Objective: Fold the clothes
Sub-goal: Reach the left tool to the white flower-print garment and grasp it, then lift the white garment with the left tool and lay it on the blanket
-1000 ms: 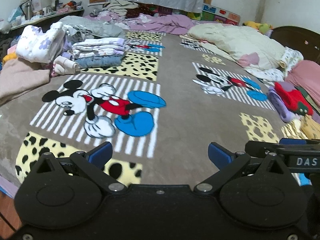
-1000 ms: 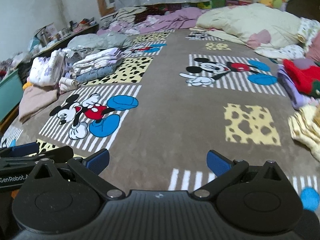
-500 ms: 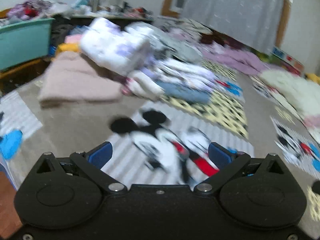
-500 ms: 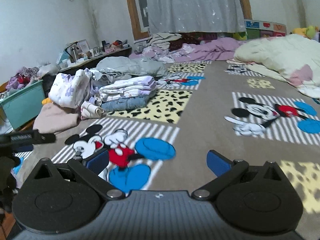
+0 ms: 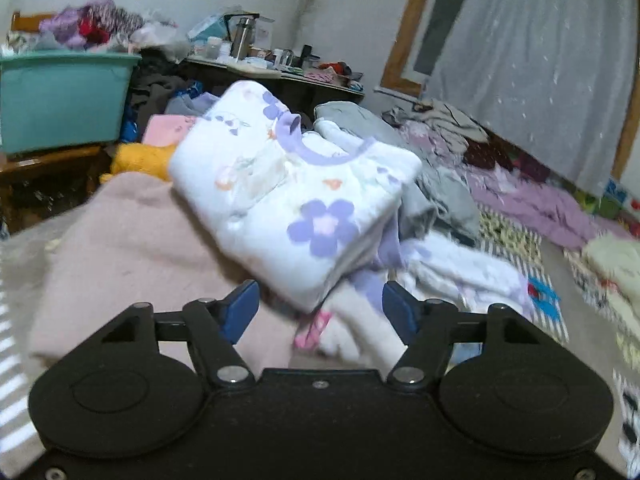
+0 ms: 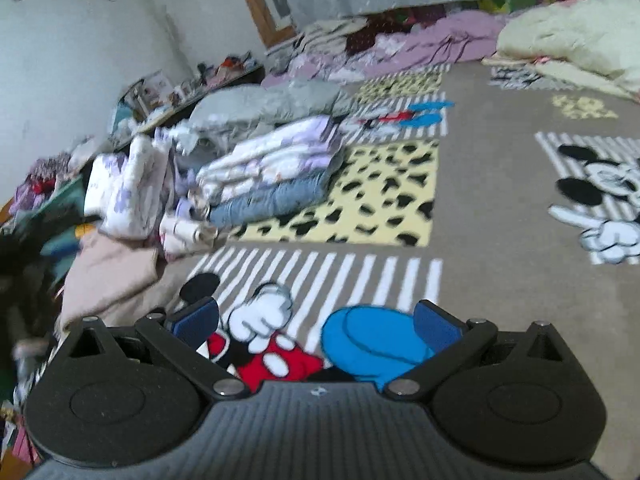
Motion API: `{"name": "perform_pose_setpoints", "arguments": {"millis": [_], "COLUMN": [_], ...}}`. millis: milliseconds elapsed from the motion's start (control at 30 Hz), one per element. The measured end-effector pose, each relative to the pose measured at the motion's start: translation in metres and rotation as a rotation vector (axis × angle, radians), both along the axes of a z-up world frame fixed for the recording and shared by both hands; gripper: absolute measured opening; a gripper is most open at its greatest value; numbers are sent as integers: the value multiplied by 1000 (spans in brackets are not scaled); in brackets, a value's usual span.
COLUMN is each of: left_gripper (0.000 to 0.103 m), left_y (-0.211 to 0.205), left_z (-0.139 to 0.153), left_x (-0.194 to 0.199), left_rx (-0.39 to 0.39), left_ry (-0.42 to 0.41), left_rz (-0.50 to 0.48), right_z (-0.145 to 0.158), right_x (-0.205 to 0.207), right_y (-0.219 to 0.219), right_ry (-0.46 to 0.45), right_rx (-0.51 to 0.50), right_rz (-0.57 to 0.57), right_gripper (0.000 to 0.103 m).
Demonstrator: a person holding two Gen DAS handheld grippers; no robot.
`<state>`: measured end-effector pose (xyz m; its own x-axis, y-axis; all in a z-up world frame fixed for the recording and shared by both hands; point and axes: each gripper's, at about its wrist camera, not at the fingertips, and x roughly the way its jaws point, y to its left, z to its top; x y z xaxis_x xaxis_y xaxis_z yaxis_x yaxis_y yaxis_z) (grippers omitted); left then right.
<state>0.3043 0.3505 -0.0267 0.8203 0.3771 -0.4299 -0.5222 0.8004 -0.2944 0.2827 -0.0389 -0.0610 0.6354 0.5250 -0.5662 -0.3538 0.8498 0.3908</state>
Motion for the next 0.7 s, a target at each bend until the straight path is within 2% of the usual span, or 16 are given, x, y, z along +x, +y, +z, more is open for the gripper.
{"name": "perform_pose_setpoints", "arguments": {"millis": [133,200,367,400,433,600,700], "left_gripper": [62,61,30,21,17,14,13], "left_y": [19,26,42,44,45,32,14], "left_z": [-15,-25,-34,-32,-31,0,35], "left_x": [30,42,46,42,38,6,-18], "left_rx": [-73,-88,-171,-178,-186,-133,-88], "left_ry": [-43,-37,-50,-50,-50,-61,-89], "left_rz": [61,93,115,112,109,39,-32], "right_z": [-22,-33,-53,-54,-54,-42,-27], "right_x": [1,-1,-7,-8,-10,-19,-28], "right_y": [13,16,13,11,8,-10,-25], "right_ry": [48,75,127,133,135,121,98], "right_rx": [-28,-37,-52,-50,-48,-23,0], "right_rz": [38,45,45,43,39,5,-21], "right_gripper": [103,103,103,103,103,103,103]}}
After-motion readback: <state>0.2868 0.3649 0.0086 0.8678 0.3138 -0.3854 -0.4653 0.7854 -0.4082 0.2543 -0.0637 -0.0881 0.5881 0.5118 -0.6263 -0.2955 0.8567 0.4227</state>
